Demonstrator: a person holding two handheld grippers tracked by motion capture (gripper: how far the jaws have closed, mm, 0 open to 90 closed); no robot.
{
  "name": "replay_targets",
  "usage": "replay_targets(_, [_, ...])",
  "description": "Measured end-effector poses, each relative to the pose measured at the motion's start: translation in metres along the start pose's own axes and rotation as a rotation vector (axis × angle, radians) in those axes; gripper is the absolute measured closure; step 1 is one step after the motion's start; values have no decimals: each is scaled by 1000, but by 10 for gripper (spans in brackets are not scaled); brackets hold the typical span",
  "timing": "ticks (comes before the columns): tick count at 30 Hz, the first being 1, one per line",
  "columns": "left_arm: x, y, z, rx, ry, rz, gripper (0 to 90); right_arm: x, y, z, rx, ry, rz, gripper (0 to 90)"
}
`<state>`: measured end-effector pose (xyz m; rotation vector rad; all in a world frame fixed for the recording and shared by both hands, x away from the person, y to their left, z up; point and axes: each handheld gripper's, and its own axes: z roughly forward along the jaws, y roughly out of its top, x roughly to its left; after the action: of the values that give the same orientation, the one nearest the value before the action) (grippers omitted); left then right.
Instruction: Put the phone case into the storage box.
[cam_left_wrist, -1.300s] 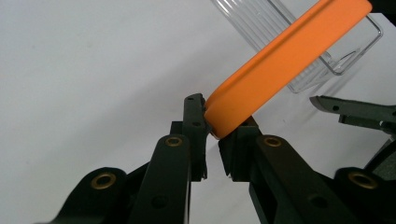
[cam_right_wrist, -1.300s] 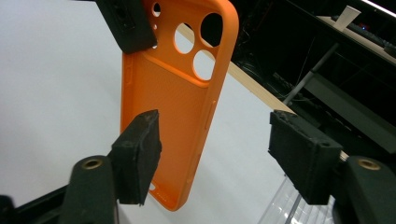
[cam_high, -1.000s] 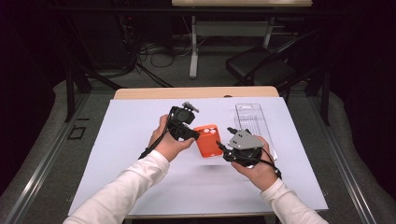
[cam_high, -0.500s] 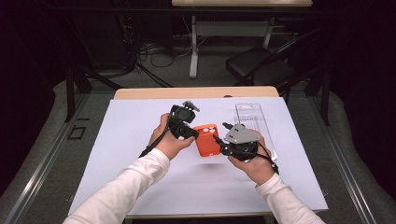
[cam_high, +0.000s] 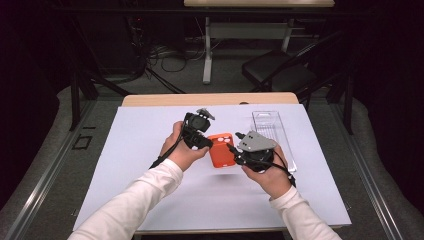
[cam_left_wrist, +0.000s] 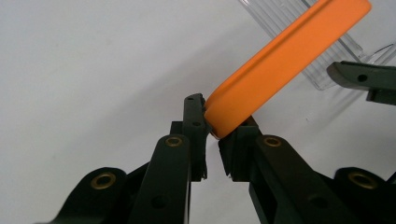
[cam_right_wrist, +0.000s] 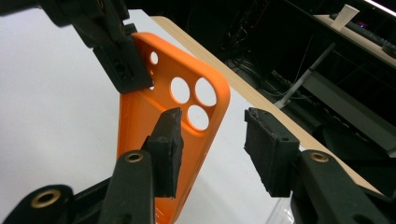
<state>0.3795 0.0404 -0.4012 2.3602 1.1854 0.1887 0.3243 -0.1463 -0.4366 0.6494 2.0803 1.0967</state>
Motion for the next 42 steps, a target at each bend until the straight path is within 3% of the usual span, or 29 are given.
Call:
replay_targets(21, [-16,-2,5,39,16,50,813,5,-1,-1,23,-11,-52,706])
replay_targets(42, [-21,-3,5,43,36,85,813,11,1,-4,36,-38,-124,785])
